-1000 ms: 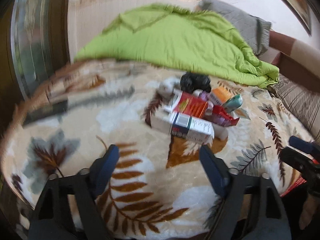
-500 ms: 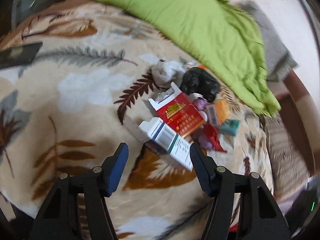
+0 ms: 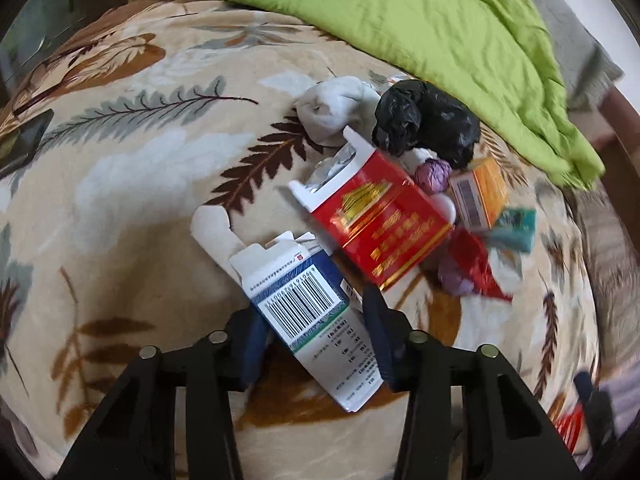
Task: Collect trash
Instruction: 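Grasp the white medicine box with the left tool while the right tool grasps the red wrapper, then lift the white box and red wrapper and carry both toward the red wastebasket, then open both tools over the red wastebasket to drop the box and wrapper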
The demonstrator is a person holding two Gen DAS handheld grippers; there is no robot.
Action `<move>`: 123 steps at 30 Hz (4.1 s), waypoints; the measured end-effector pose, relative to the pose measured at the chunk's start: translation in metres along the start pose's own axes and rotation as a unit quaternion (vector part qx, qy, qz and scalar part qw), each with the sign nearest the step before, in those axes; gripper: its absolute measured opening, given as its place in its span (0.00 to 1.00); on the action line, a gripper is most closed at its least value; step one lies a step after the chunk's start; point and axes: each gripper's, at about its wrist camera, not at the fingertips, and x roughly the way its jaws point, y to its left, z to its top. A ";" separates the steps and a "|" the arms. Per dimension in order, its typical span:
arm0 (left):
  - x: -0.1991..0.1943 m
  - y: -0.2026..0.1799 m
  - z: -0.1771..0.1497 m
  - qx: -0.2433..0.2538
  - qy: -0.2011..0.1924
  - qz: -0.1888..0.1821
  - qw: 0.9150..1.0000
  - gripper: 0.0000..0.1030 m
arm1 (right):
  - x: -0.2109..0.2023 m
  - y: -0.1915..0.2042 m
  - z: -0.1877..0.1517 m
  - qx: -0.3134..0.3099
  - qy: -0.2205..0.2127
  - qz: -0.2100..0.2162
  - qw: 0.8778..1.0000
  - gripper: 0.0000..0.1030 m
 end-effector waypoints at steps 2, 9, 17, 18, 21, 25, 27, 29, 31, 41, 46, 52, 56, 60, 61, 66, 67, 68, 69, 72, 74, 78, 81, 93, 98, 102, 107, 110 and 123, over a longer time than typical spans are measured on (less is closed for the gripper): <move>-0.008 0.009 -0.005 0.015 -0.008 -0.001 1.000 0.42 | 0.001 0.000 0.000 0.001 0.002 0.004 1.000 0.74; -0.005 0.013 -0.009 0.046 -0.041 -0.011 0.998 0.40 | 0.022 0.014 0.002 -0.006 0.027 0.005 1.000 0.74; -0.014 0.017 -0.007 0.070 -0.074 -0.016 0.995 0.35 | 0.092 0.068 0.022 -0.139 0.068 -0.030 0.987 0.64; -0.014 0.018 -0.007 0.073 -0.076 -0.016 0.994 0.35 | 0.103 0.073 0.024 -0.154 0.071 -0.035 0.985 0.63; -0.014 0.018 -0.009 0.083 -0.076 -0.020 0.993 0.36 | 0.135 0.077 0.024 -0.174 0.093 -0.056 0.979 0.49; -0.015 0.018 -0.009 0.089 -0.078 -0.027 0.993 0.35 | 0.152 0.078 0.019 -0.191 0.109 -0.075 0.973 0.23; -0.018 0.019 -0.009 0.089 -0.082 -0.031 0.992 0.34 | 0.144 0.080 0.021 -0.195 0.093 -0.070 0.974 0.19; -0.024 0.017 -0.009 0.089 -0.092 -0.049 0.991 0.32 | 0.132 0.079 0.022 -0.180 0.080 -0.050 0.979 0.19; -0.033 0.011 -0.011 0.097 -0.111 -0.061 0.987 0.32 | 0.121 0.076 0.022 -0.164 0.069 -0.036 0.983 0.19; -0.052 -0.023 -0.023 0.164 -0.167 -0.080 0.969 0.32 | 0.083 0.064 0.030 -0.113 0.026 0.007 0.993 0.19; -0.049 -0.028 -0.026 0.163 -0.155 -0.103 0.969 0.32 | 0.074 0.053 0.034 -0.072 0.021 0.031 0.997 0.19; -0.050 -0.041 -0.035 0.183 -0.153 -0.109 0.965 0.32 | 0.061 0.045 0.033 -0.045 0.013 0.043 0.998 0.19; -0.052 -0.049 -0.040 0.190 -0.148 -0.121 0.963 0.32 | 0.049 0.036 0.035 -0.028 0.004 0.043 0.999 0.19; -0.055 -0.060 -0.048 0.202 -0.148 -0.128 0.960 0.32 | 0.032 0.027 0.032 -0.012 -0.006 0.042 0.999 0.19; -0.056 -0.064 -0.050 0.206 -0.149 -0.128 0.959 0.32 | 0.028 0.024 0.030 -0.005 -0.006 0.043 0.999 0.19; -0.061 -0.076 -0.060 0.215 -0.150 -0.130 0.956 0.32 | 0.008 0.014 0.029 0.007 -0.025 0.047 0.999 0.19; -0.063 -0.079 -0.062 0.218 -0.150 -0.132 0.955 0.32 | 0.004 0.012 0.028 0.010 -0.028 0.046 0.999 0.19; -0.064 -0.081 -0.064 0.221 -0.151 -0.130 0.955 0.32 | 0.003 0.008 0.028 0.014 -0.028 0.044 0.999 0.19; -0.065 -0.082 -0.065 0.222 -0.153 -0.128 0.954 0.32 | 0.004 0.006 0.027 0.018 -0.026 0.044 0.999 0.19; -0.069 -0.084 -0.070 0.221 -0.150 -0.125 0.956 0.32 | 0.003 0.001 0.029 0.022 -0.027 0.043 0.998 0.19; -0.073 -0.083 -0.074 0.220 -0.150 -0.121 0.956 0.32 | 0.002 -0.001 0.030 0.026 -0.031 0.045 0.998 0.19; -0.076 -0.077 -0.080 0.216 -0.146 -0.107 0.960 0.32 | 0.008 -0.004 0.033 0.040 -0.027 0.060 0.997 0.19; -0.080 -0.072 -0.080 0.206 -0.145 -0.101 0.962 0.32 | 0.010 -0.001 0.033 0.040 -0.026 0.067 0.997 0.19; -0.104 -0.100 -0.085 0.225 -0.152 -0.135 0.953 0.32 | -0.025 -0.011 0.031 0.054 -0.054 0.073 0.994 0.19; -0.110 -0.145 -0.092 0.258 -0.134 -0.190 0.938 0.32 | -0.079 -0.051 0.023 0.081 -0.081 0.045 0.992 0.19; -0.114 -0.194 -0.108 0.298 -0.112 -0.240 0.917 0.32 | -0.137 -0.103 0.012 0.129 -0.117 0.003 0.985 0.19; -0.110 -0.267 -0.140 0.349 -0.060 -0.310 0.883 0.32 | -0.199 -0.159 -0.006 0.177 -0.144 -0.068 0.971 0.19; -0.102 -0.310 -0.163 0.369 -0.018 -0.347 0.862 0.32 | -0.229 -0.186 -0.023 0.208 -0.145 -0.106 0.962 0.19; -0.066 -0.392 -0.227 0.412 0.074 -0.367 0.831 0.54 | -0.282 -0.257 -0.077 0.318 -0.142 -0.177 0.921 0.48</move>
